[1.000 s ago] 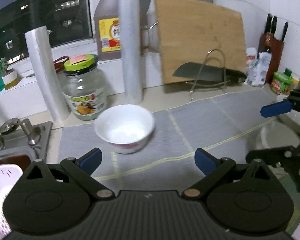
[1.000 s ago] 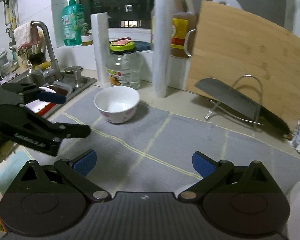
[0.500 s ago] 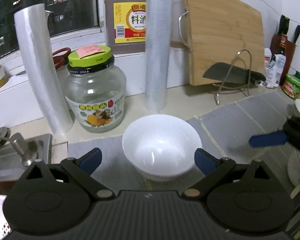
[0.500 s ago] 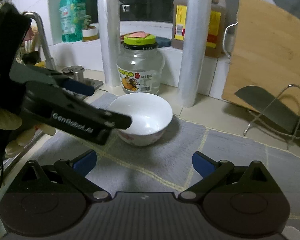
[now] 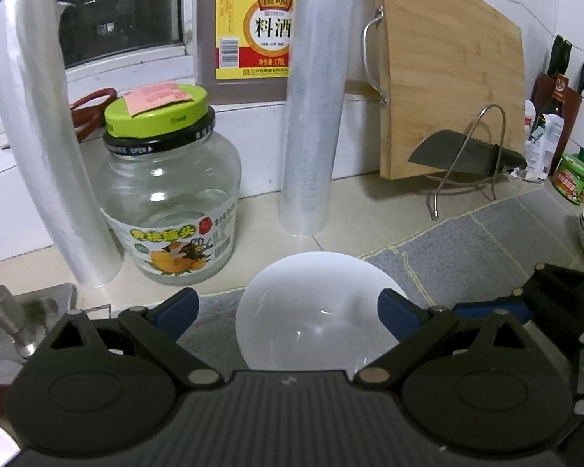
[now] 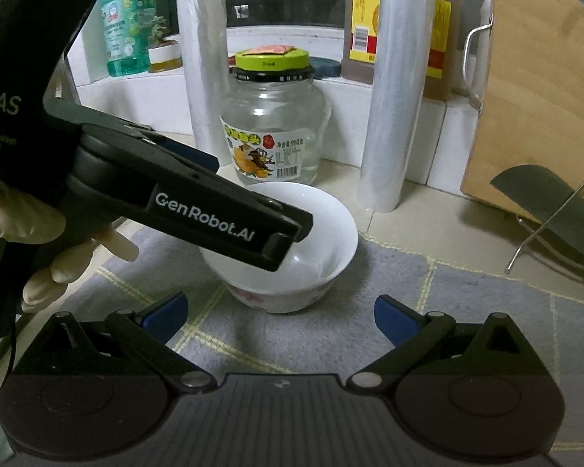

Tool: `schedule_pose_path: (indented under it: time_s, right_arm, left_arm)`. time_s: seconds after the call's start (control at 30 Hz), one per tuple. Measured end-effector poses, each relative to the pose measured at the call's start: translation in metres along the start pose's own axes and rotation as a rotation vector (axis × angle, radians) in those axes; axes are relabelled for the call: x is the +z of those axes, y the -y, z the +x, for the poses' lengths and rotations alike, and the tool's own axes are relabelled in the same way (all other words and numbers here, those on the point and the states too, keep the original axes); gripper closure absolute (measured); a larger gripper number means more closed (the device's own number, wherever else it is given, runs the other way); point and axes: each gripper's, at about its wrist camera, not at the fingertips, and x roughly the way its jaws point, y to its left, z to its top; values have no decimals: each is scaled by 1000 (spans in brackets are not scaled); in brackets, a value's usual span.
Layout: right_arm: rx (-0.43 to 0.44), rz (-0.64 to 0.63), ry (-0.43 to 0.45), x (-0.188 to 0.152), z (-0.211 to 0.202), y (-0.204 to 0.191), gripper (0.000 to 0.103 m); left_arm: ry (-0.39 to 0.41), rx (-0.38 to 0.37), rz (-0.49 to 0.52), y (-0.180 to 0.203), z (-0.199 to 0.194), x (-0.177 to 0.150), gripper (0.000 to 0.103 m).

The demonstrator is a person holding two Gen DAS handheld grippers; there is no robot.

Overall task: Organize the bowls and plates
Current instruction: 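Close the left gripper on the pink-flowered bowl's rim, then lift the pink-flowered bowl with the left gripper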

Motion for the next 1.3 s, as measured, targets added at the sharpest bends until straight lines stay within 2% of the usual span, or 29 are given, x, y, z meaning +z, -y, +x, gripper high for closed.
schedule_pose_path:
  time_s: [0.3,0.5,0.57,0.83,1.3]
  right_arm:
    - [-14,0,4,0,17,-3,0]
    - [-23,-3,8,0,24,-1,1]
    - [-28,-11,13,1,25,-1,2]
    - [-14,-40,37,3,26,-2,12]
    - [-17,-70,63,4,27,-6,13]
  left_arm:
    - [-32,-54,6,-8,13,-1,9]
    - [-58,-91,1,-11,20,1,20]
    - [-66,-108,2,-10,22,1,30]
    - [-78,-118,7,-10,27,3,30]
    - [-83,-145,-4,-16,28,5,36]
